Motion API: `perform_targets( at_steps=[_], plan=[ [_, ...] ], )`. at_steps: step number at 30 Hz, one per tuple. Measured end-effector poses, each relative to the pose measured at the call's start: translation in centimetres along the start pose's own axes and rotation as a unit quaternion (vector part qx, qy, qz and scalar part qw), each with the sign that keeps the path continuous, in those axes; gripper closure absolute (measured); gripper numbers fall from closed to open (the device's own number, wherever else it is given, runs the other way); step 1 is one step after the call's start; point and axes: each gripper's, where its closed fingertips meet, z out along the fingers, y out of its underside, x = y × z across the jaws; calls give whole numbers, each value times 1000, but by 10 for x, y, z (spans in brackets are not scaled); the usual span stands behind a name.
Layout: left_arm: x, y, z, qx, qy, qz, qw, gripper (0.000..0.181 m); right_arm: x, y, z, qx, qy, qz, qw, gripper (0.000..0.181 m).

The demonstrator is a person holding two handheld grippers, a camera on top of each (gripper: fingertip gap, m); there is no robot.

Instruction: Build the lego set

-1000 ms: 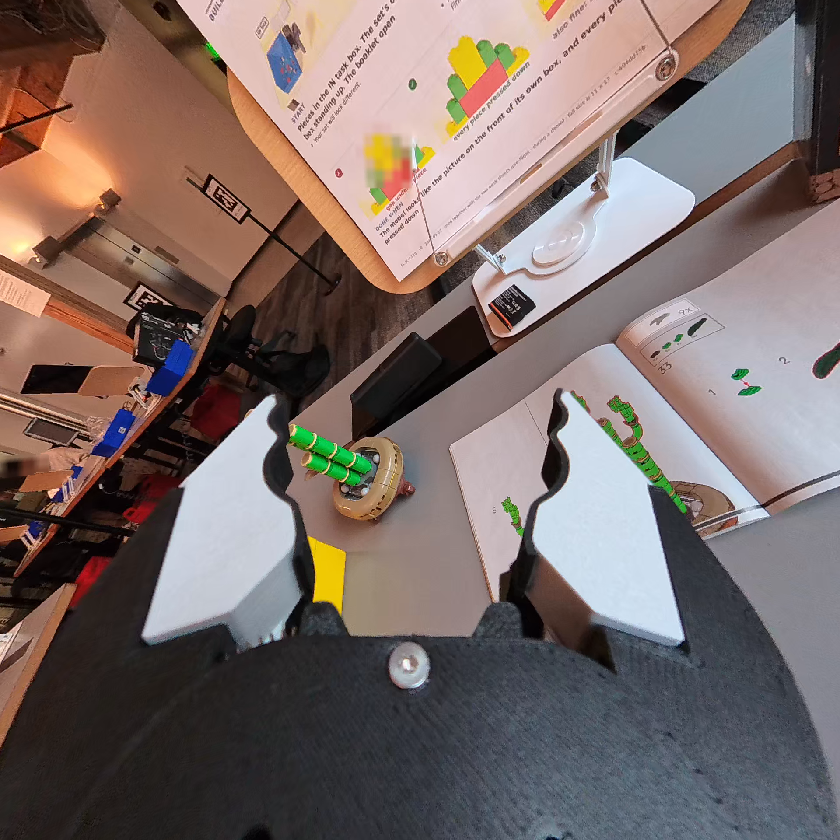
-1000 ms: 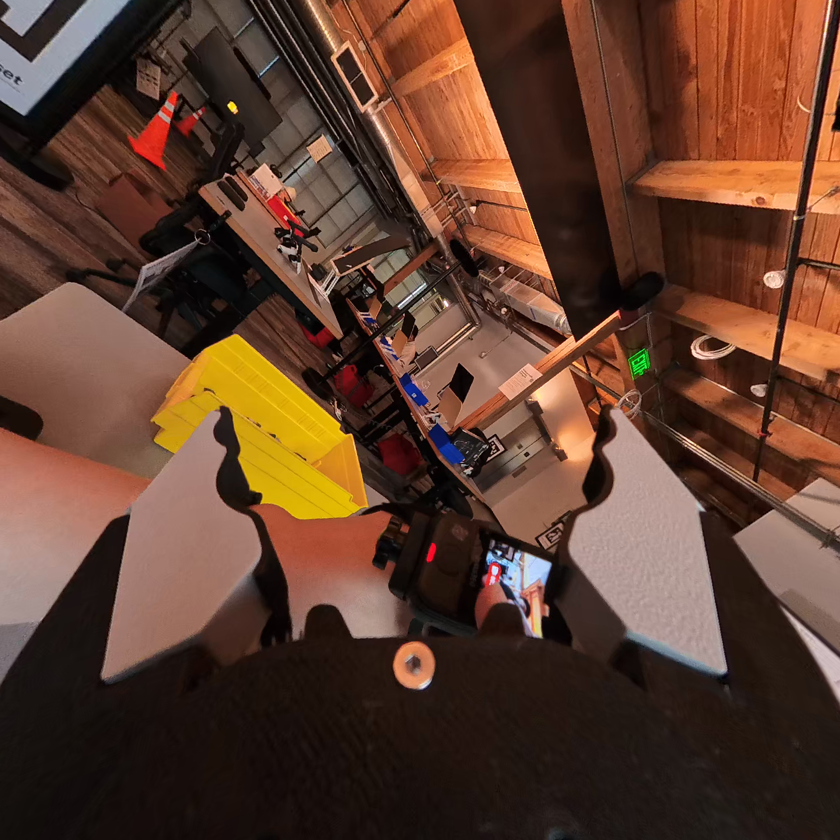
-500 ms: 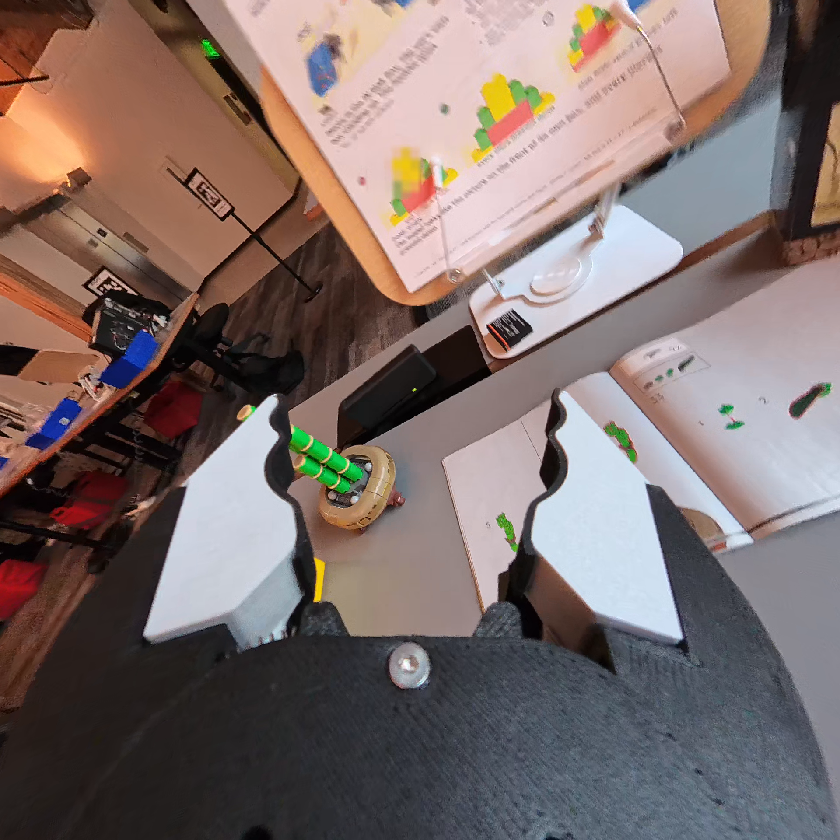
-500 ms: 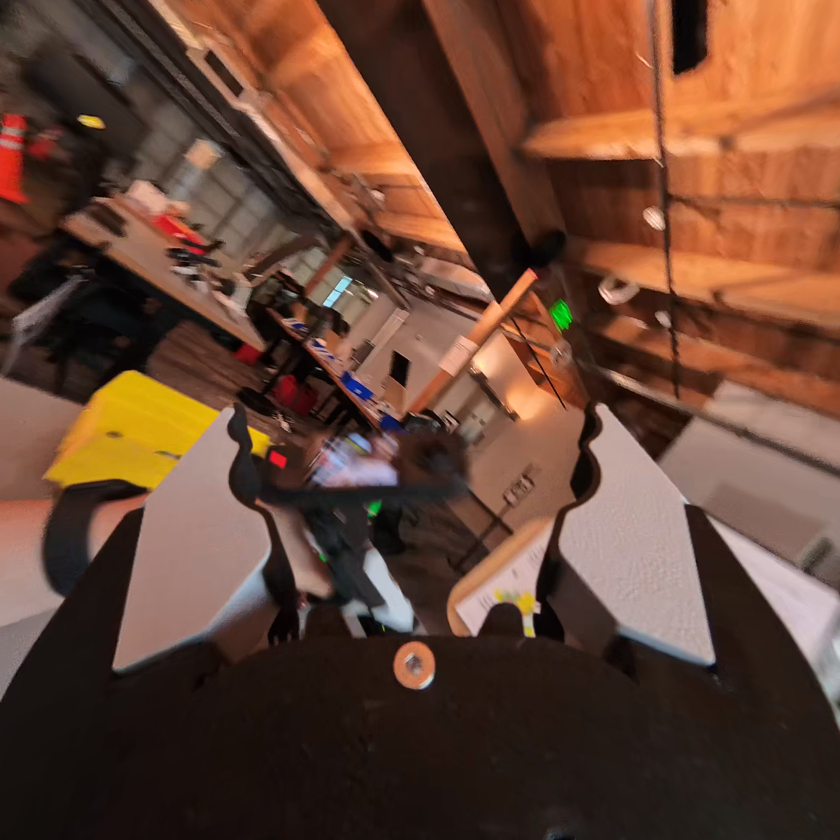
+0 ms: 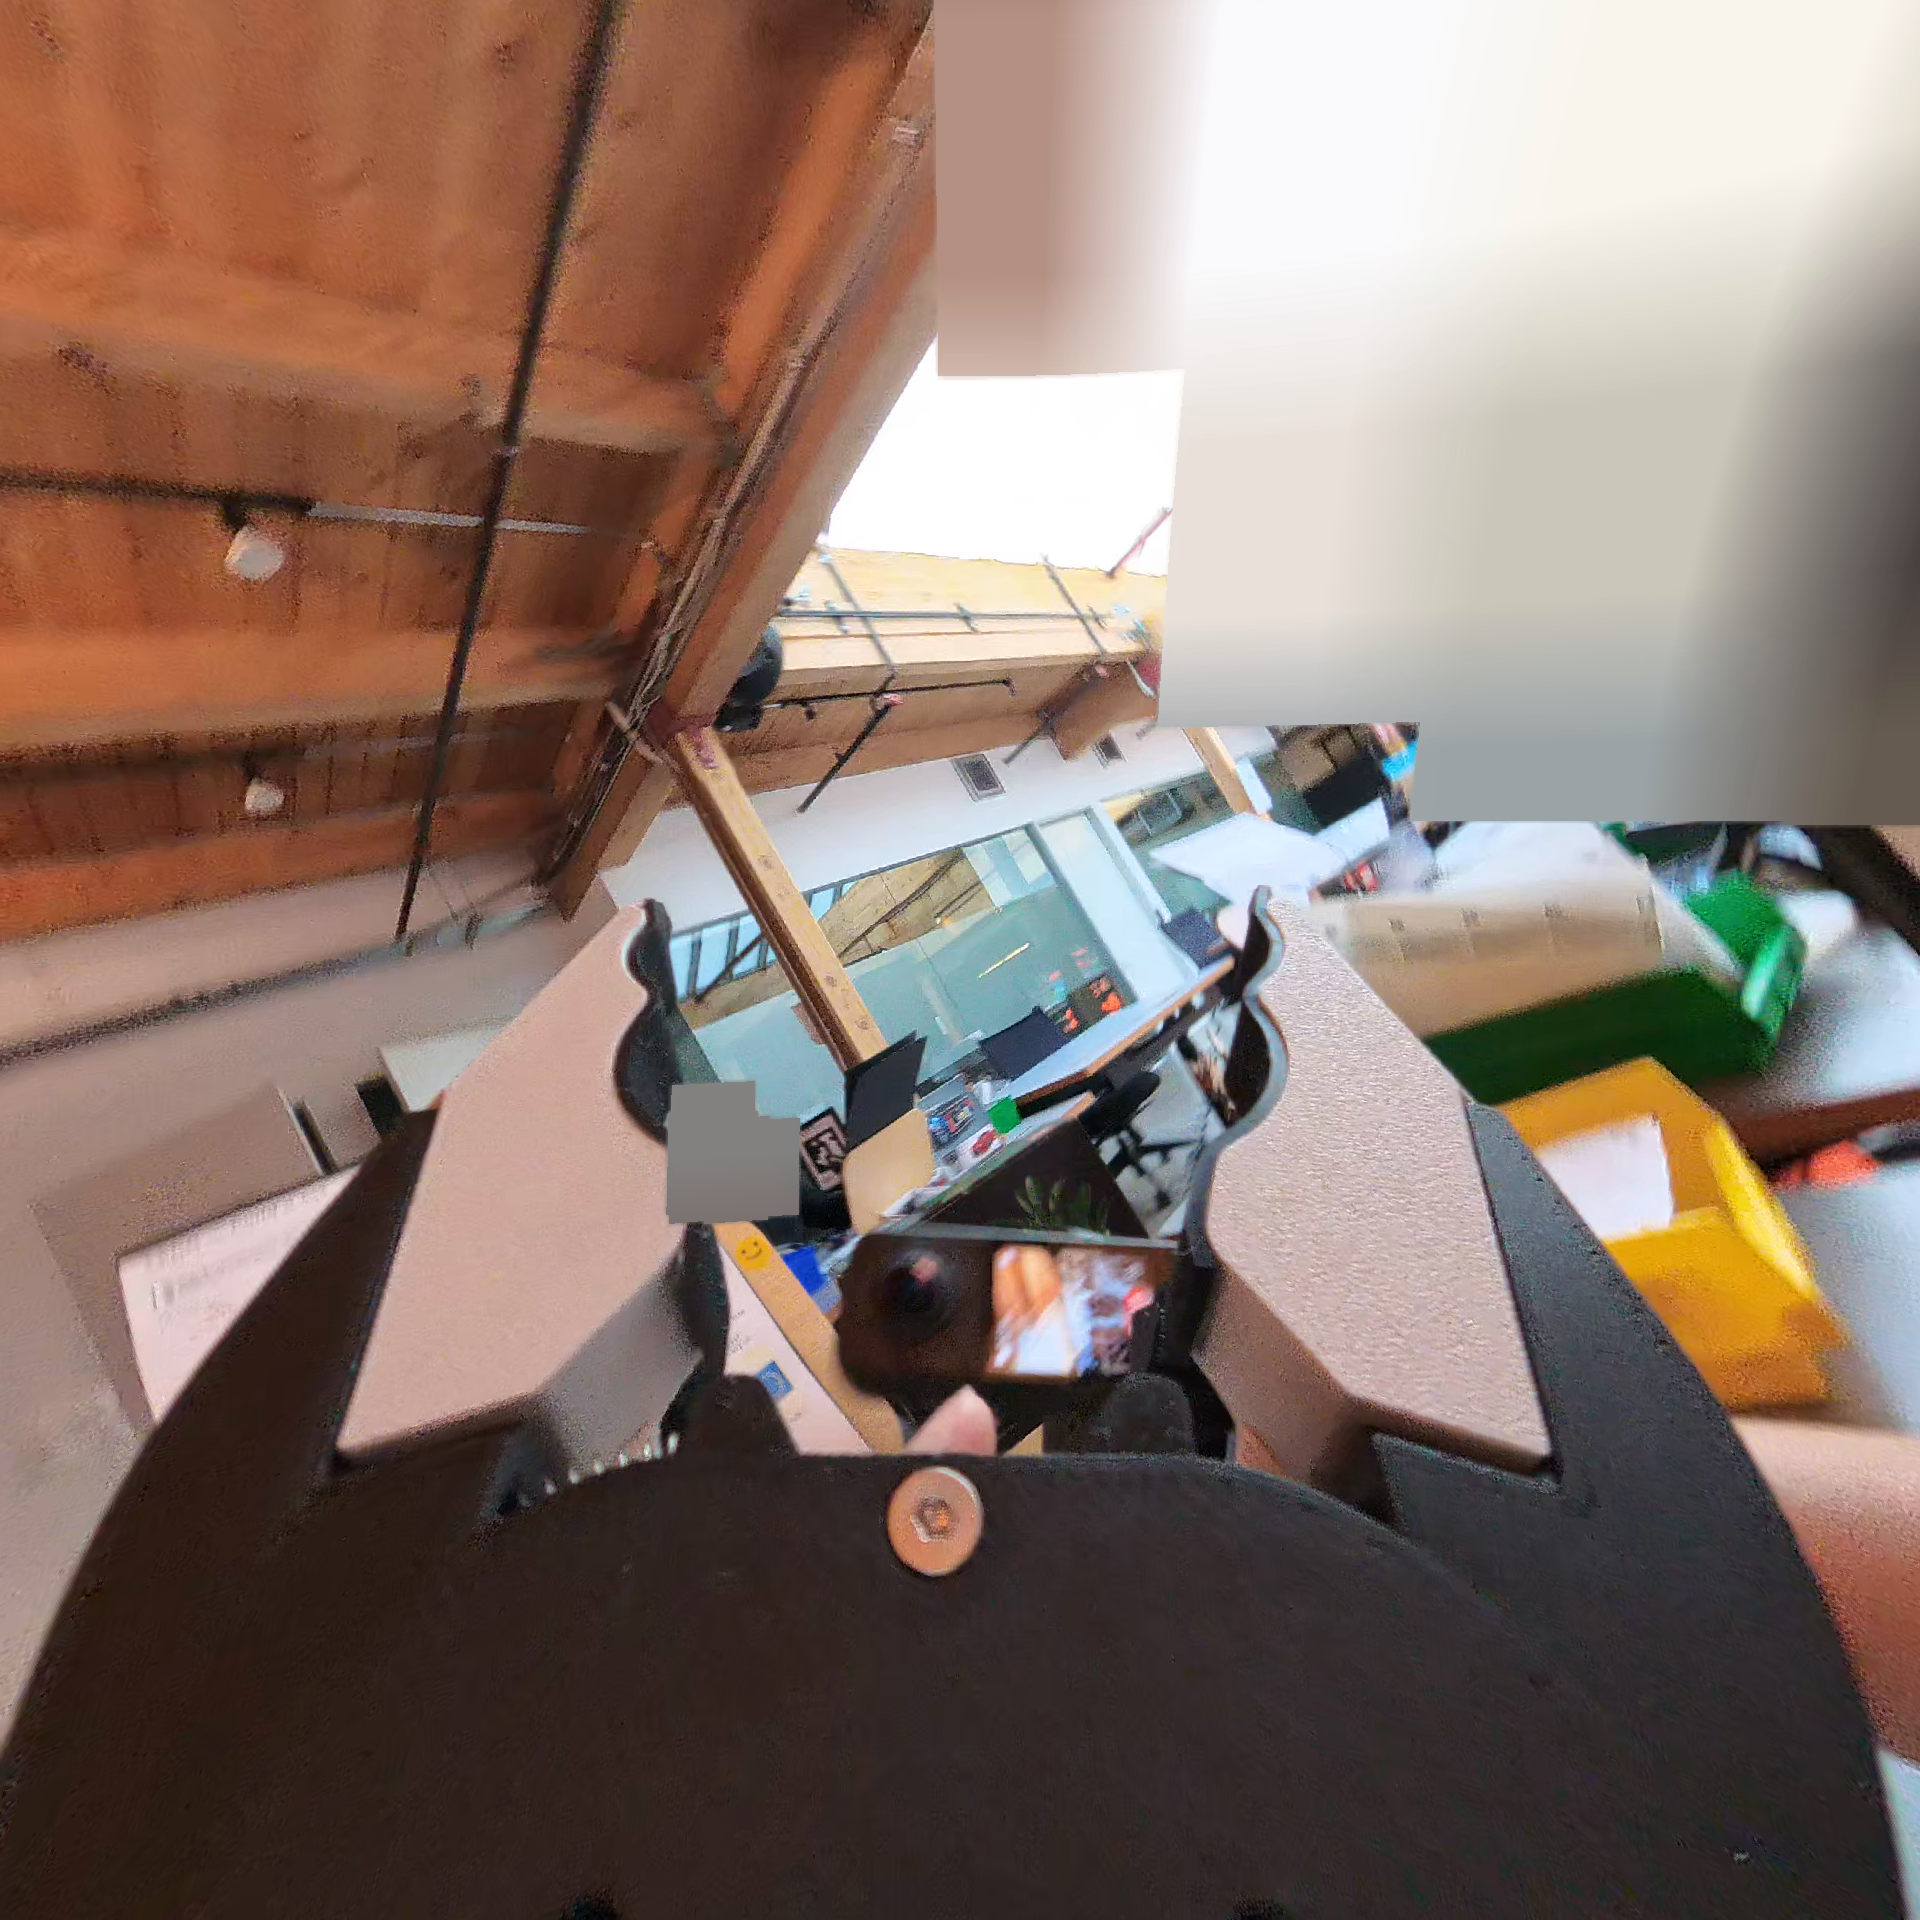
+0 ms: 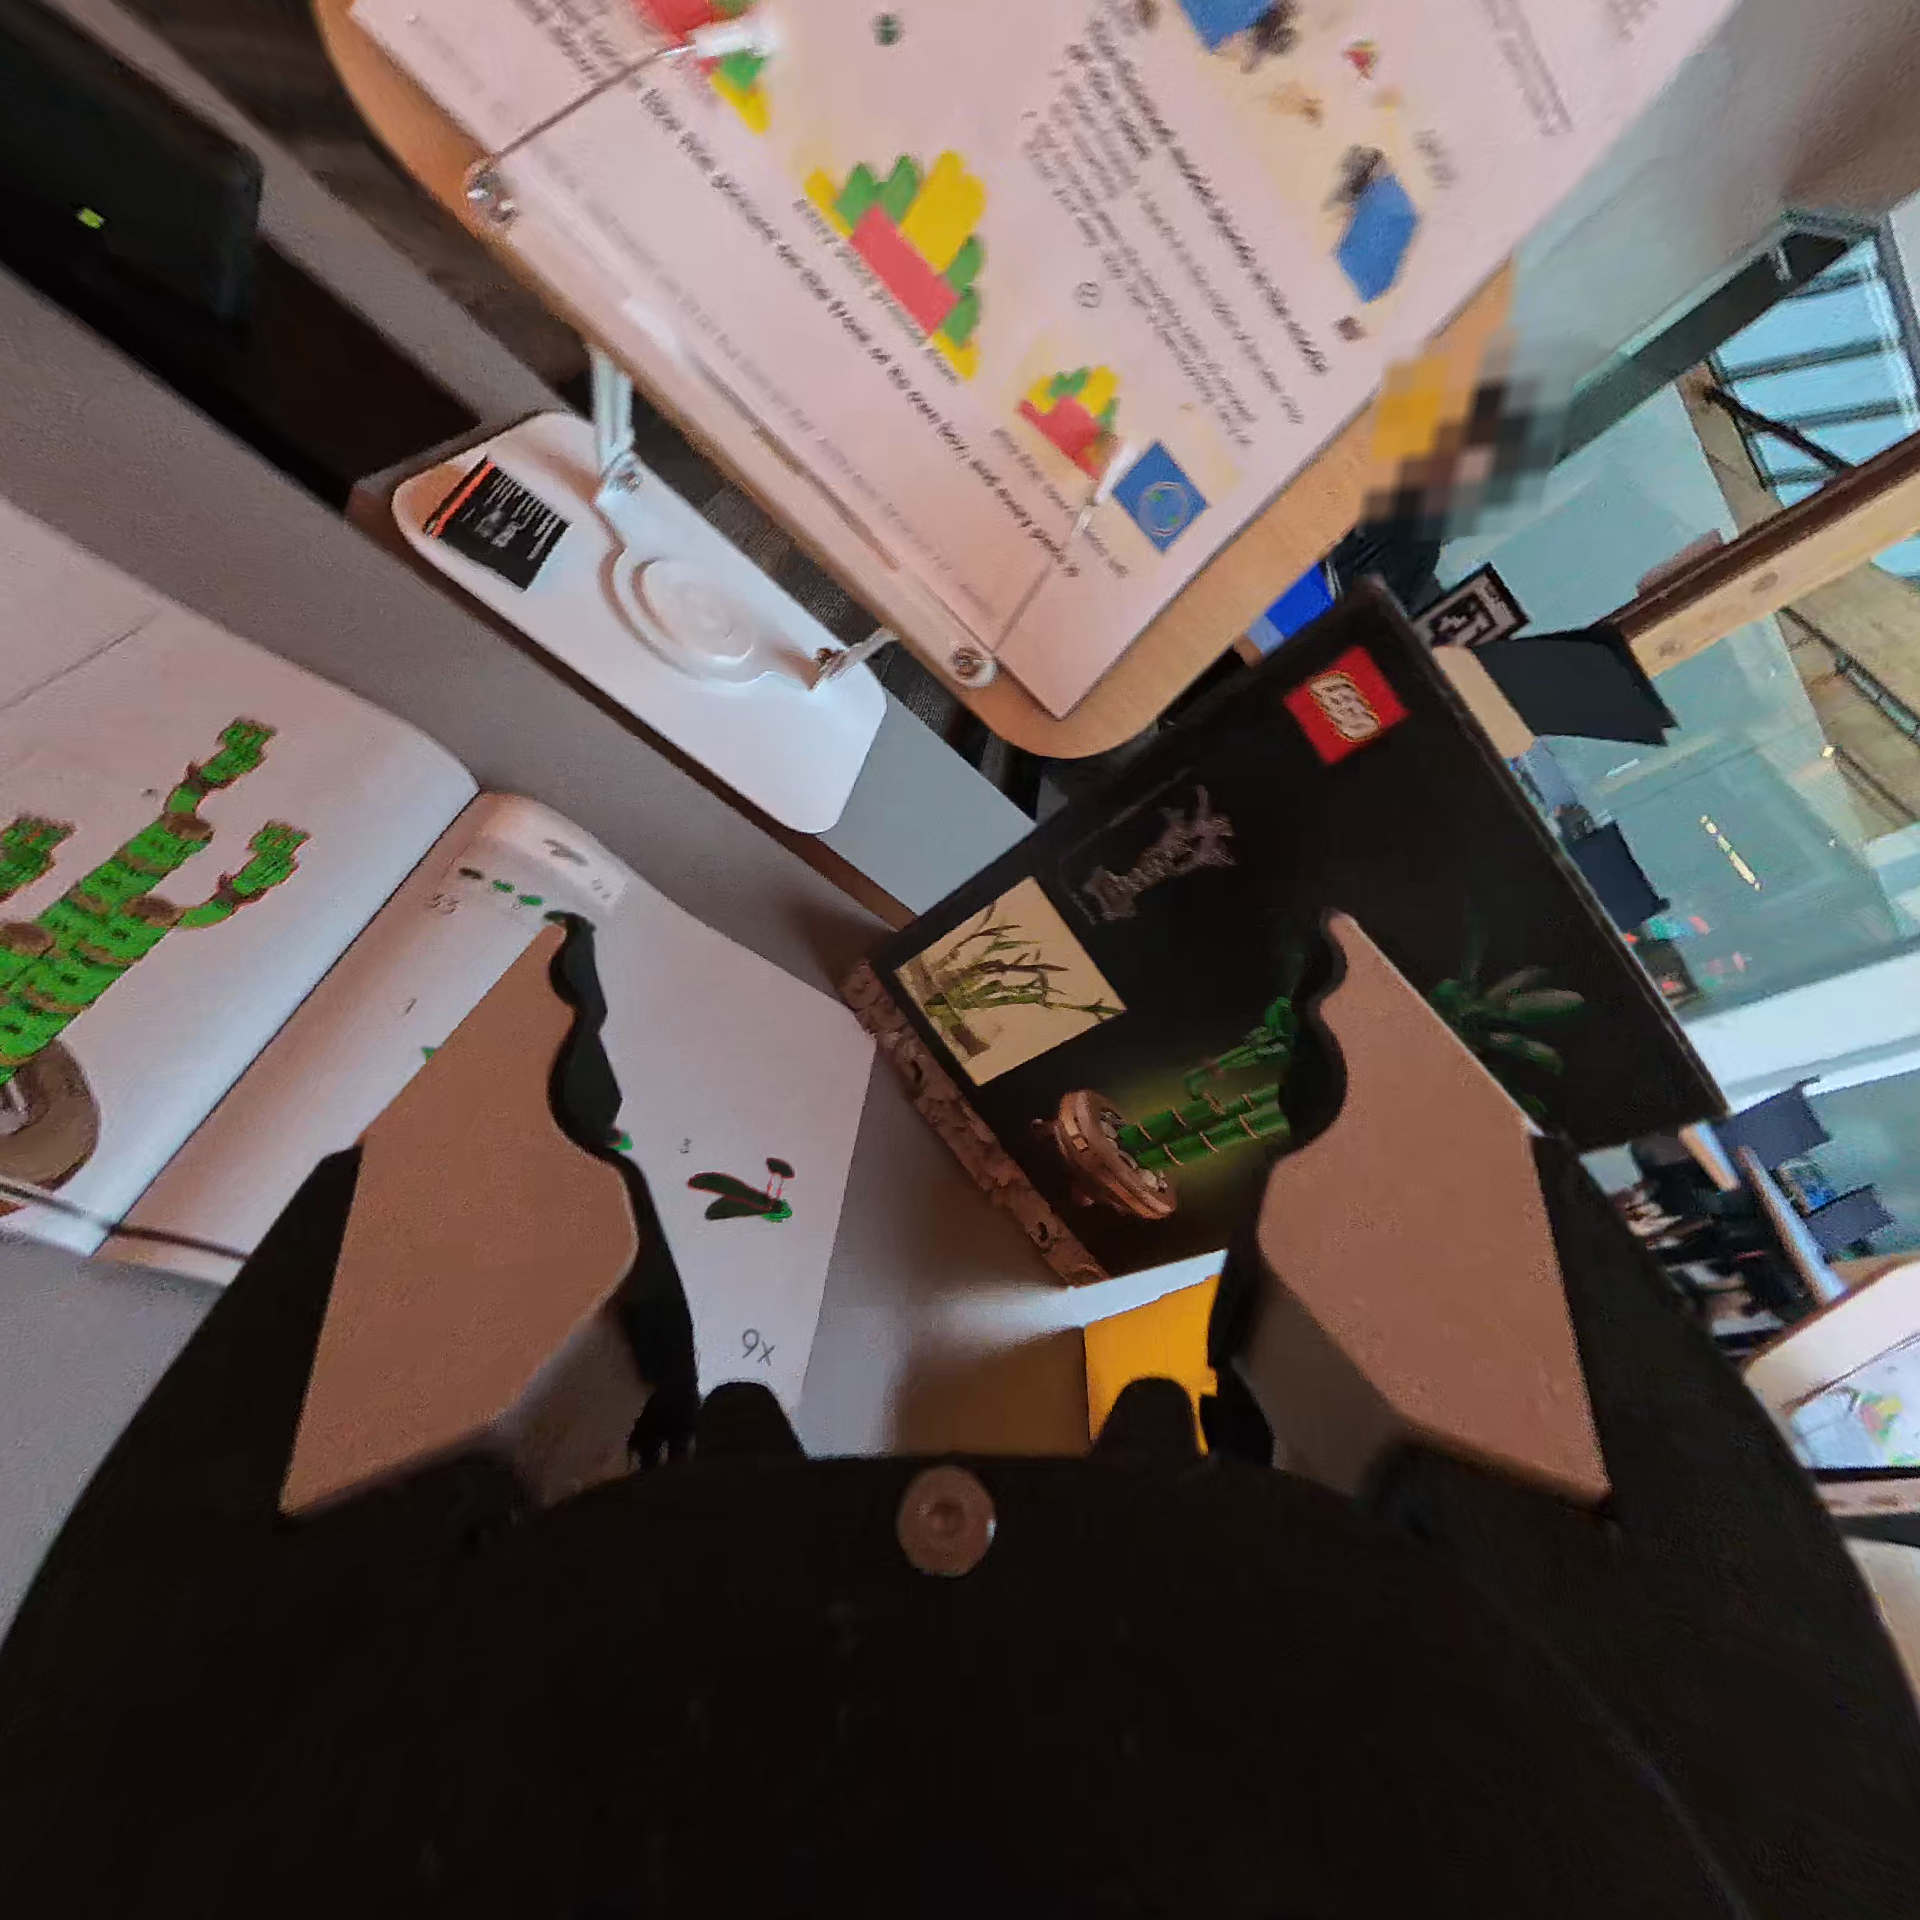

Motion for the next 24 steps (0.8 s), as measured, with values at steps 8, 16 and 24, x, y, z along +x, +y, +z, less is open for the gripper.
perform_targets(
  at_steps=[8, 16, 24],
  plan=[
    [60, 36, 13, -42, 53, 123, 990, 76, -54, -11, -2, 5, -29, -81, 996, 51],
    [61, 56, 13, -59, 60, 116, 990, 82, -62, -13, -5, 6, -56, -59, 997, 51],
    [72, 87, 16, -103, 80, 118, 984, 80, -66, -15, -8, 10, -69, -57, 996, 50]
  ],
)
